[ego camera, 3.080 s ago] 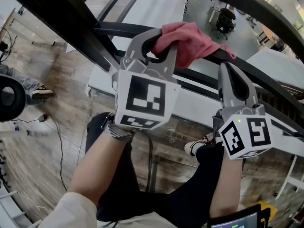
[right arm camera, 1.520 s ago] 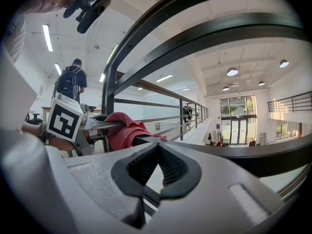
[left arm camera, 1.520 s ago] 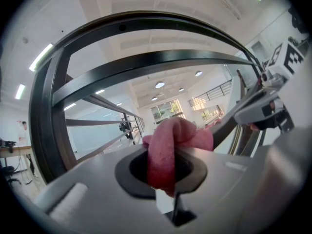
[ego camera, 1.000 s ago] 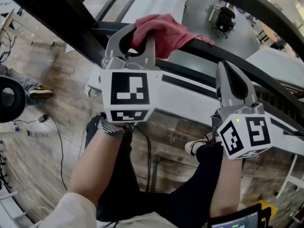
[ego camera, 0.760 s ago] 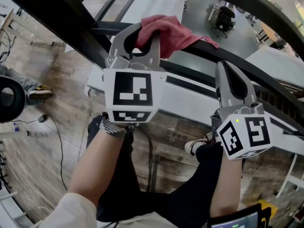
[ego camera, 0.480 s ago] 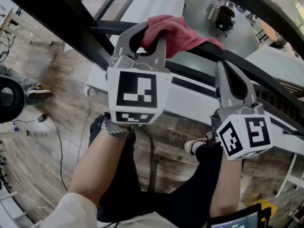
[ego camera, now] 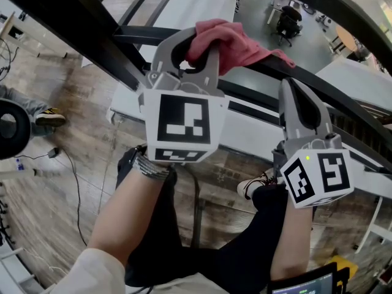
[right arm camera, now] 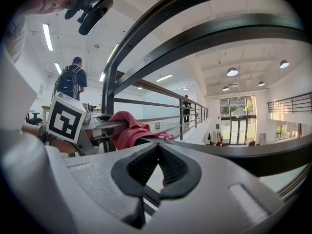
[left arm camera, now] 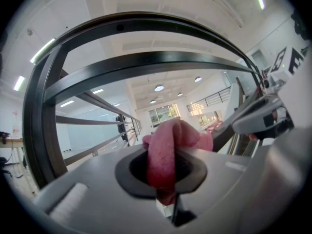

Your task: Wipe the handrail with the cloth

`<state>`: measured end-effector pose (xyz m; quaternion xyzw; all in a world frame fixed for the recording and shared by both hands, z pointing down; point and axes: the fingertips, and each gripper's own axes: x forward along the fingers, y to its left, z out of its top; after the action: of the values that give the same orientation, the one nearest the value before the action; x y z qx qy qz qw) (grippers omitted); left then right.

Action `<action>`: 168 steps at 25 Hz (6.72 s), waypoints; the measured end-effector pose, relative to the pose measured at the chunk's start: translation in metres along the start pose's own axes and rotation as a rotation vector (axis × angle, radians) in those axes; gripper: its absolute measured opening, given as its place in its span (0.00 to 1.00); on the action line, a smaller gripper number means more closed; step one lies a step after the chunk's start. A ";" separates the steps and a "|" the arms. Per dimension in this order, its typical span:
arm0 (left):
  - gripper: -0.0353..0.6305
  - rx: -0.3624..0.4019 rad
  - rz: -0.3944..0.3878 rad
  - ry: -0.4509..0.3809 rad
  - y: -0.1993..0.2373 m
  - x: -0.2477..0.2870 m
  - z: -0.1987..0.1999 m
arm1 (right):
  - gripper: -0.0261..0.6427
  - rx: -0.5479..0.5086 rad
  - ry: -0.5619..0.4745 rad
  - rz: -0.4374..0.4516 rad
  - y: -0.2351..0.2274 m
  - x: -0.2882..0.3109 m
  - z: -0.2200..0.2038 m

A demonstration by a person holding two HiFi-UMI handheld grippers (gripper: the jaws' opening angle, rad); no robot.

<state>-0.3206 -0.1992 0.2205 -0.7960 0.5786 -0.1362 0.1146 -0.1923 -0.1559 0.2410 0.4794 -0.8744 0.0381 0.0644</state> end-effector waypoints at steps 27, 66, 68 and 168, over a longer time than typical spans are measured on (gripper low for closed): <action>0.09 0.071 0.034 0.004 -0.014 0.003 0.008 | 0.04 -0.118 -0.056 -0.049 -0.035 -0.043 0.004; 0.09 0.119 0.190 0.031 -0.047 0.007 0.027 | 0.04 -0.034 -0.041 0.101 -0.062 -0.051 0.018; 0.09 0.127 0.183 0.041 -0.049 0.009 0.029 | 0.04 -0.051 -0.051 0.102 -0.066 -0.058 0.022; 0.09 0.238 -0.107 0.253 -0.165 0.063 0.023 | 0.04 -0.060 -0.012 -0.162 -0.172 -0.091 0.004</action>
<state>-0.1475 -0.2089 0.2603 -0.7831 0.5248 -0.3086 0.1270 0.0010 -0.1731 0.2241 0.5466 -0.8339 0.0037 0.0765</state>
